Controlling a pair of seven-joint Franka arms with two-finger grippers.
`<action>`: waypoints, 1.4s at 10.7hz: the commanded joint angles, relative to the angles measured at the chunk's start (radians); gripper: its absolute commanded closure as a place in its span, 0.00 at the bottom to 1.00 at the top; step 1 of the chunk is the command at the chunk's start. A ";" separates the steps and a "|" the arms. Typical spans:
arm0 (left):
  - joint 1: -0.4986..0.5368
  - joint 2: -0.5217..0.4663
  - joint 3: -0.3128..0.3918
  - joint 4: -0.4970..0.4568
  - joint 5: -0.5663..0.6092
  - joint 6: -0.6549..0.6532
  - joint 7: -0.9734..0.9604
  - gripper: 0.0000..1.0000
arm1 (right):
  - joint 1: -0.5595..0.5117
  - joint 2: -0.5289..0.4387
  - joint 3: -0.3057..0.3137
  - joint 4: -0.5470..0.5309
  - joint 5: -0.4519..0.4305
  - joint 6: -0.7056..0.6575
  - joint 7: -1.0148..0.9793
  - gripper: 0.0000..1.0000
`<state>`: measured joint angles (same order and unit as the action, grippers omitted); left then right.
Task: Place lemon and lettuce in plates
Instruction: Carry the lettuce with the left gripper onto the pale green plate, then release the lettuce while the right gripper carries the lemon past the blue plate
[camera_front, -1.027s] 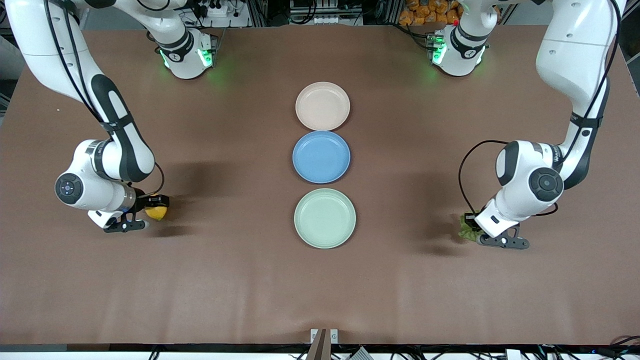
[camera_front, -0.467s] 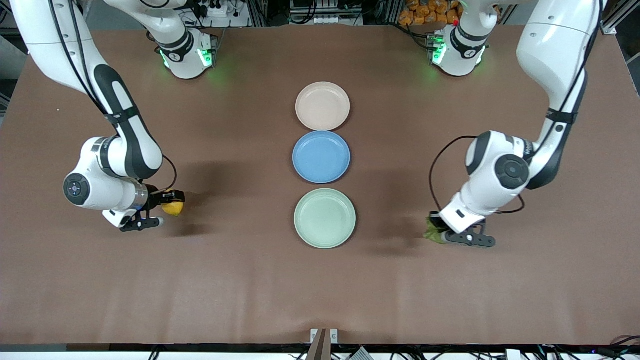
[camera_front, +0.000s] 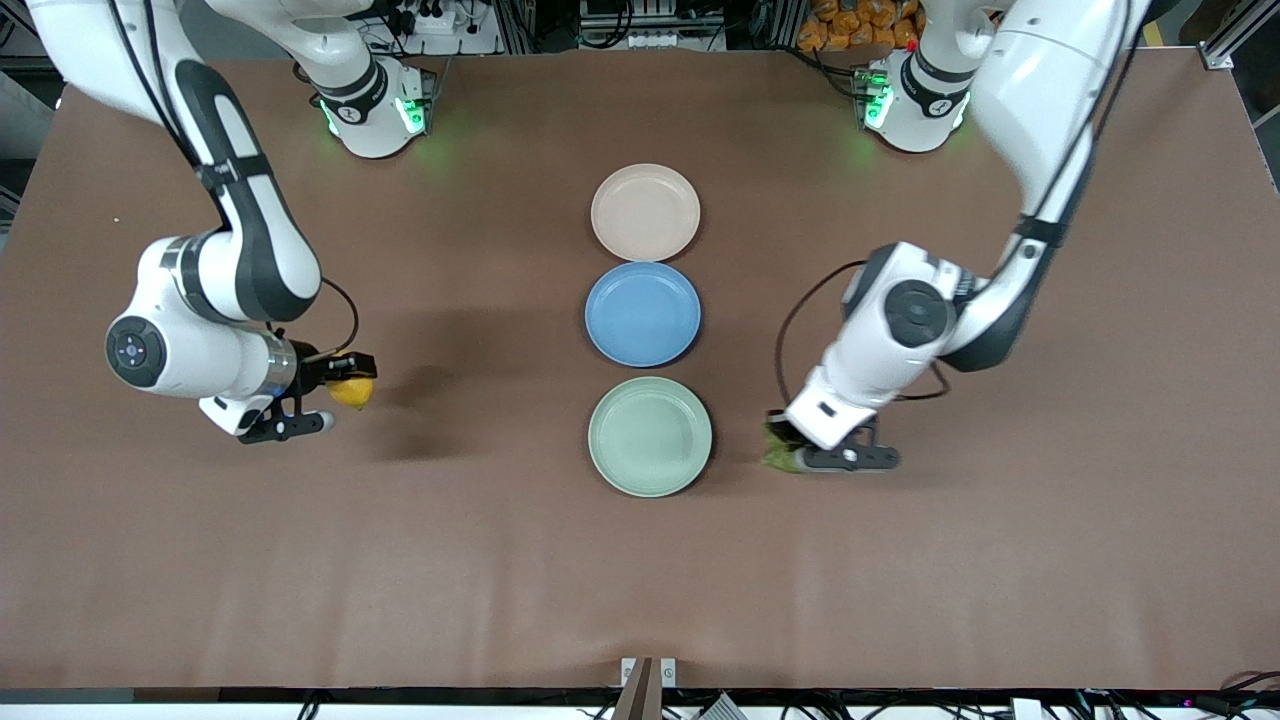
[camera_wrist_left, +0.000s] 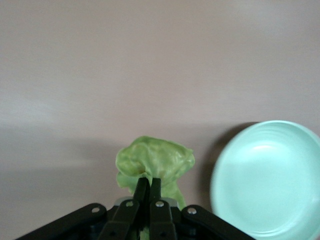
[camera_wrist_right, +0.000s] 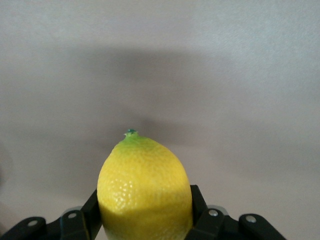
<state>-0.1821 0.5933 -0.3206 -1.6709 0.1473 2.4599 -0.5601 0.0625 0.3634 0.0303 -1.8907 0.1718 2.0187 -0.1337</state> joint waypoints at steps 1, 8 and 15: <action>-0.092 0.091 0.006 0.098 0.005 0.081 -0.197 1.00 | 0.080 -0.049 0.000 -0.027 0.015 -0.029 0.158 1.00; -0.293 0.217 0.104 0.143 0.011 0.300 -0.523 1.00 | 0.405 -0.055 -0.001 -0.063 0.193 0.059 0.600 1.00; -0.330 0.177 0.169 0.141 0.017 0.292 -0.558 0.00 | 0.626 0.006 -0.003 -0.103 0.354 0.270 0.811 1.00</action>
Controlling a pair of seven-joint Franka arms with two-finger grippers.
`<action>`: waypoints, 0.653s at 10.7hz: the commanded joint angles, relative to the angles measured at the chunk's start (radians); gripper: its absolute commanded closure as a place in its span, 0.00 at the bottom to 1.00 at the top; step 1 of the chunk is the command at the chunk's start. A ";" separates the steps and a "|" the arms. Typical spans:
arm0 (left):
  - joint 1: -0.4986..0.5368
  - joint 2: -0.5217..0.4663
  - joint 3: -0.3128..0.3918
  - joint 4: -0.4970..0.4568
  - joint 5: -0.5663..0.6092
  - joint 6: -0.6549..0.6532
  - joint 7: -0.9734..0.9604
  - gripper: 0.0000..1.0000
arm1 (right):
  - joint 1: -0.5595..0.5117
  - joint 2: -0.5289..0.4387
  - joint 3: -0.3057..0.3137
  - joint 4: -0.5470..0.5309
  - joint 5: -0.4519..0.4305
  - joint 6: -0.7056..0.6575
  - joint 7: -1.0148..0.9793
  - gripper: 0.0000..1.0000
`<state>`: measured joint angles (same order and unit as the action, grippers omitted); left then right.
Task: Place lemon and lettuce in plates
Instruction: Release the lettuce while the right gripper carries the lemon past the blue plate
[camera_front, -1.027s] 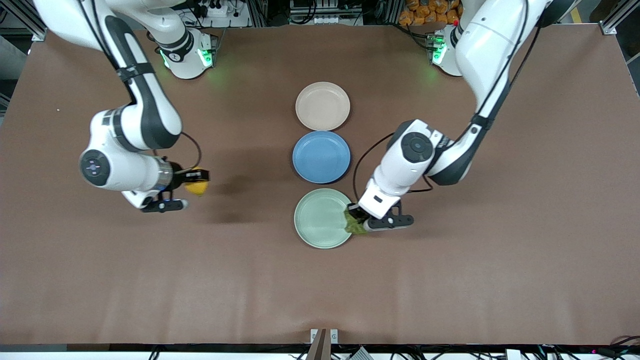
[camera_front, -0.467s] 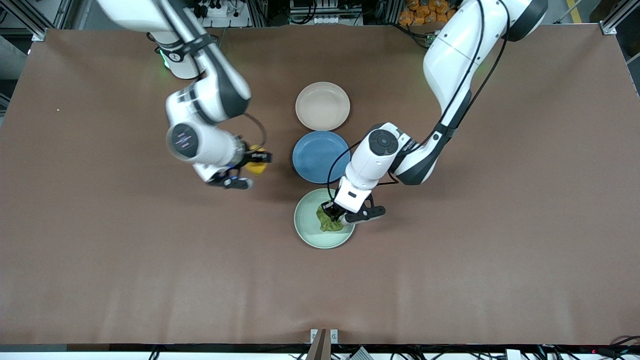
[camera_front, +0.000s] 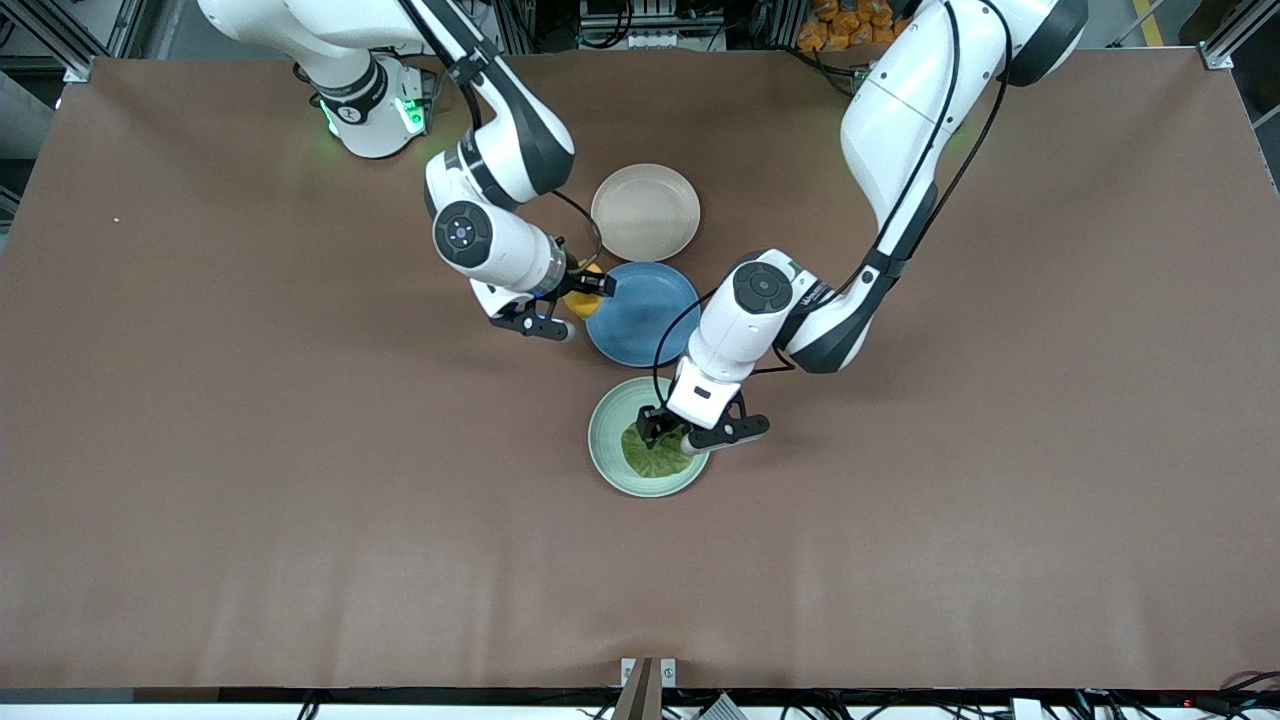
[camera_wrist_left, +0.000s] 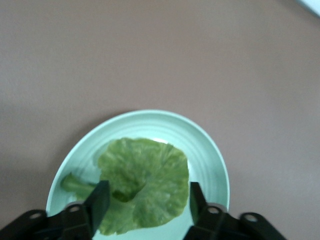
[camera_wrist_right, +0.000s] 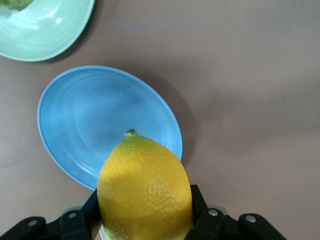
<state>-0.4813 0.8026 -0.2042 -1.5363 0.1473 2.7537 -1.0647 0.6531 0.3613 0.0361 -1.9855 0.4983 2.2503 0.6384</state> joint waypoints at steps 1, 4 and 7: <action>-0.031 -0.054 0.063 0.004 0.018 -0.003 -0.054 0.00 | 0.052 0.021 -0.007 -0.010 0.029 0.066 0.059 1.00; -0.020 -0.147 0.109 0.004 0.020 -0.110 -0.046 0.00 | 0.106 0.031 -0.007 -0.018 0.052 0.106 0.081 1.00; 0.016 -0.267 0.109 -0.001 0.021 -0.345 0.052 0.00 | 0.152 0.034 -0.008 -0.044 0.052 0.118 0.081 1.00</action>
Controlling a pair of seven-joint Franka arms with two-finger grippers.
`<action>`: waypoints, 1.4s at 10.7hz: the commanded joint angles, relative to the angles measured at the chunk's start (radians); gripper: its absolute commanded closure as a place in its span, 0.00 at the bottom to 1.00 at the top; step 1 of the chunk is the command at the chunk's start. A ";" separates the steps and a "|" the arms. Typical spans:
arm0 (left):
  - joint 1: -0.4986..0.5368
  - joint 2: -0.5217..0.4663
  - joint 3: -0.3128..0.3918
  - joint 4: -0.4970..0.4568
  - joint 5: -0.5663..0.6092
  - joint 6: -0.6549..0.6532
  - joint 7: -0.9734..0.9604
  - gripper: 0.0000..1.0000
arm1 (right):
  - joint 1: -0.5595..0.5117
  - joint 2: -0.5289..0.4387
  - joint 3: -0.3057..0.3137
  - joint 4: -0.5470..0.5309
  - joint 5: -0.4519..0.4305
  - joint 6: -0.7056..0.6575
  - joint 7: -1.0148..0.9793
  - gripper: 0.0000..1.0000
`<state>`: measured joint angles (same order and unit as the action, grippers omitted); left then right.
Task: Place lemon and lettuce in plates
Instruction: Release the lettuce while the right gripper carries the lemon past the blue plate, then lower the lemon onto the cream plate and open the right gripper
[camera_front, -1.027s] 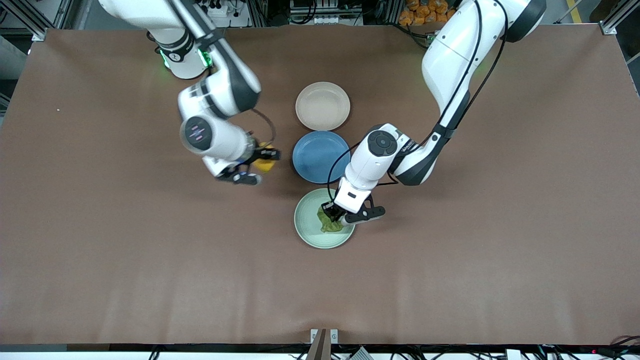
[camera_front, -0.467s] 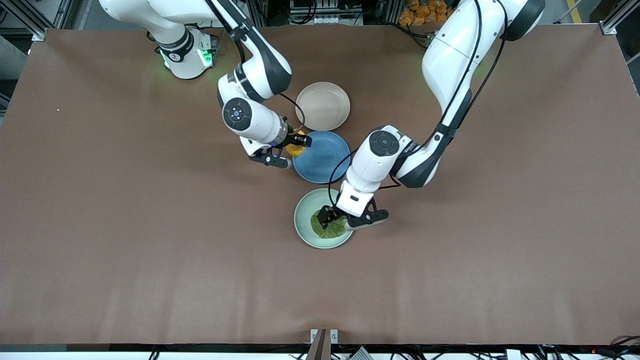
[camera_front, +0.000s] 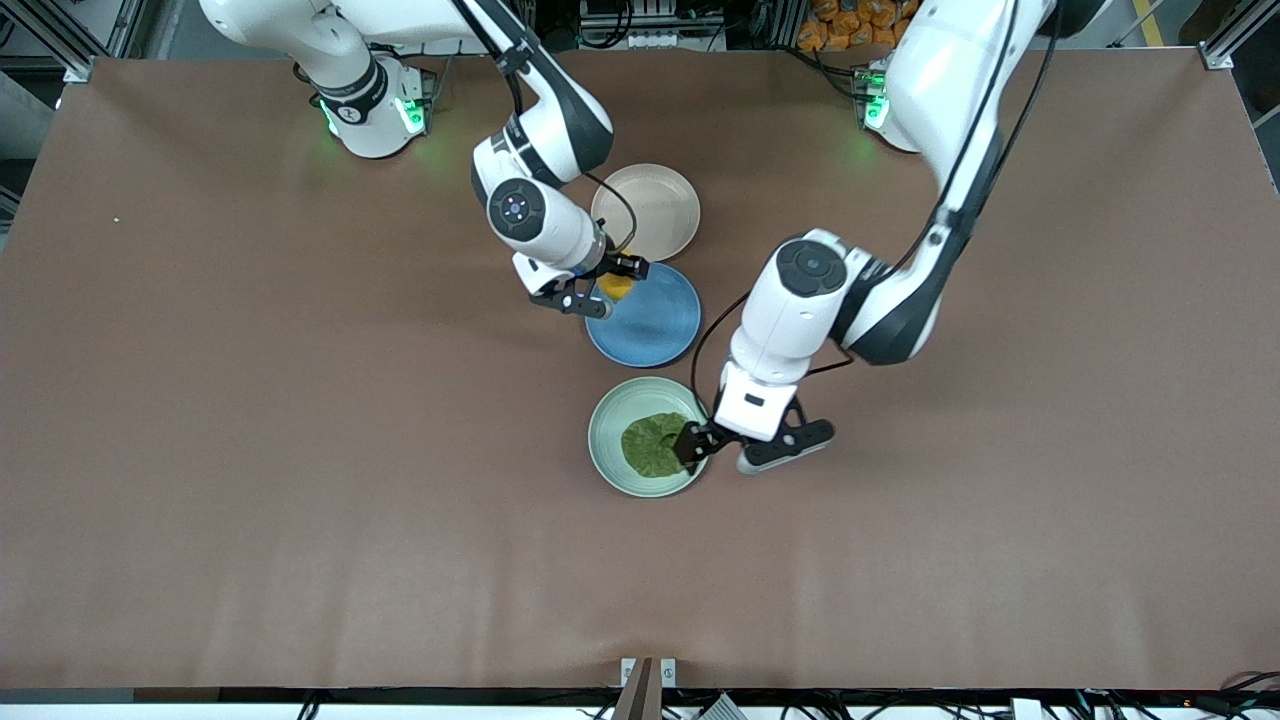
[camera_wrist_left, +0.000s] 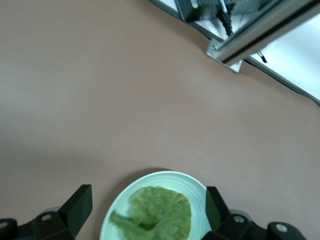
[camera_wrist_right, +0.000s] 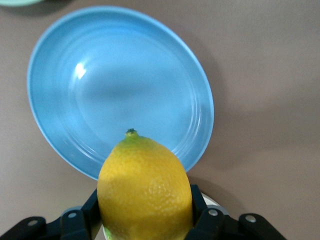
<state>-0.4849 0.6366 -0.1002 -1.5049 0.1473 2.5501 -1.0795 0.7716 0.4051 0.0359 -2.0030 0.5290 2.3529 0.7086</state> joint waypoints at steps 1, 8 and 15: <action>0.034 -0.130 0.005 -0.032 0.021 -0.196 0.157 0.00 | 0.052 -0.009 -0.008 -0.028 0.022 0.019 0.018 1.00; 0.245 -0.369 -0.003 -0.029 0.003 -0.657 0.732 0.00 | 0.224 -0.014 -0.013 -0.060 0.014 0.020 0.147 1.00; 0.377 -0.492 -0.004 -0.028 -0.061 -0.859 0.811 0.00 | 0.301 0.070 -0.013 -0.065 -0.001 0.121 0.146 0.98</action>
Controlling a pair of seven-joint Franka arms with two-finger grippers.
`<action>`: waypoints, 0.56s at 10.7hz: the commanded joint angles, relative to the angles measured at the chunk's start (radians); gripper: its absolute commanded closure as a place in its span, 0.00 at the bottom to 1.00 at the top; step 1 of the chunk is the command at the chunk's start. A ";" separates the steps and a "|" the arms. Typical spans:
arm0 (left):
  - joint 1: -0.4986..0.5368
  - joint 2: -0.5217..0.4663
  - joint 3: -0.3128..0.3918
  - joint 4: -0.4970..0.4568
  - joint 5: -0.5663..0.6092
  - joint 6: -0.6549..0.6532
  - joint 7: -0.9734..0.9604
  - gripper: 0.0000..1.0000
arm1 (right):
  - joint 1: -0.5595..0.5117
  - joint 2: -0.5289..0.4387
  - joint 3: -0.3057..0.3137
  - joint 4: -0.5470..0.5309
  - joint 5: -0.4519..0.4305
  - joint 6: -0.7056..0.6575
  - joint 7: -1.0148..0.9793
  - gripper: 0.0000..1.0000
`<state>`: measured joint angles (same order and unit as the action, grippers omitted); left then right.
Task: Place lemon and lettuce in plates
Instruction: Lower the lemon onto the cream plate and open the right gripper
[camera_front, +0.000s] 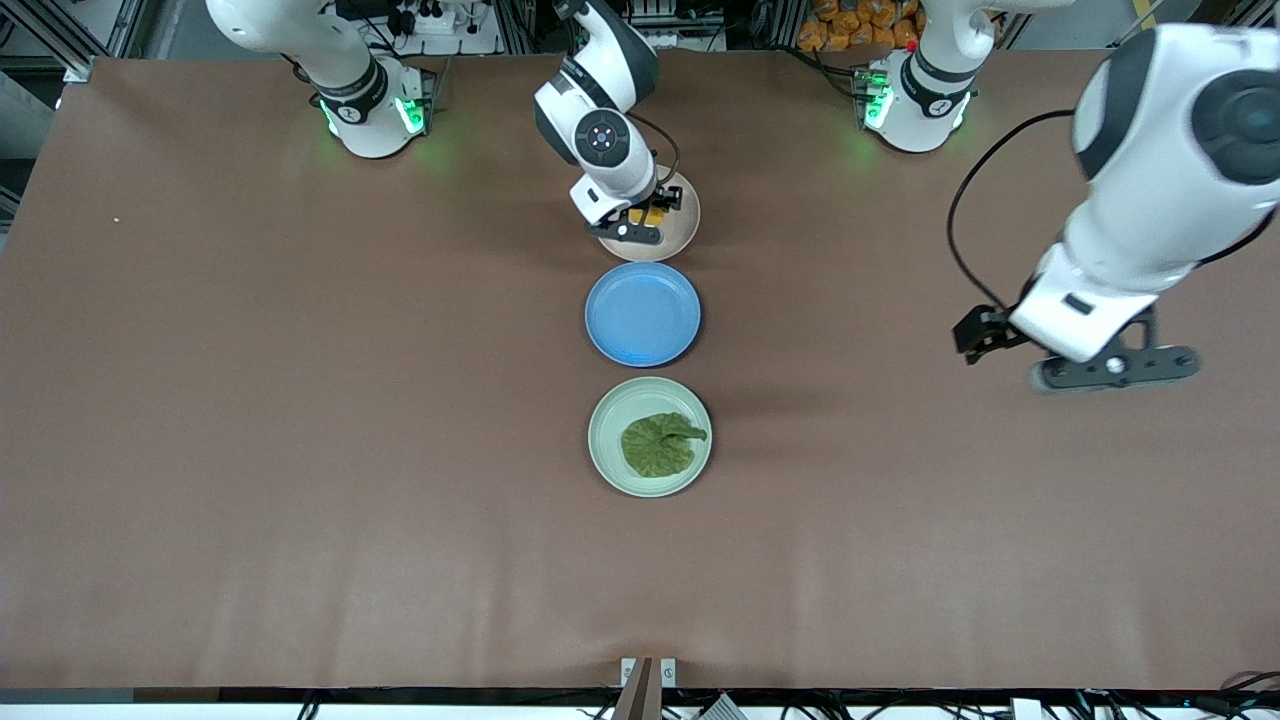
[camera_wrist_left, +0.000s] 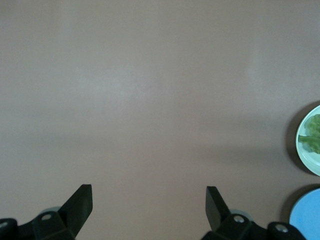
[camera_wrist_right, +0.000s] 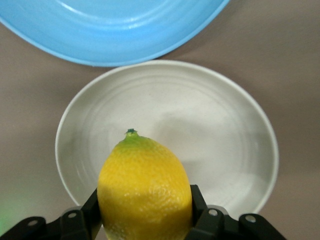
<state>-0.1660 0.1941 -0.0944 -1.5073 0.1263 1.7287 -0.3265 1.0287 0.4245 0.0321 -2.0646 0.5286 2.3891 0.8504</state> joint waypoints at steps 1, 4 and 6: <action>0.063 -0.062 -0.005 -0.024 -0.040 -0.052 0.058 0.00 | 0.040 0.051 -0.011 -0.003 -0.001 0.085 0.006 0.65; 0.092 -0.084 -0.005 -0.021 -0.051 -0.093 0.058 0.00 | 0.033 0.039 -0.012 -0.003 -0.001 0.073 0.042 0.00; 0.105 -0.105 -0.002 -0.022 -0.071 -0.115 0.056 0.00 | 0.033 0.008 -0.027 -0.003 -0.002 0.035 0.039 0.00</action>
<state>-0.0838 0.1338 -0.0940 -1.5077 0.0883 1.6400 -0.2904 1.0620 0.4779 0.0194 -2.0623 0.5286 2.4652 0.8671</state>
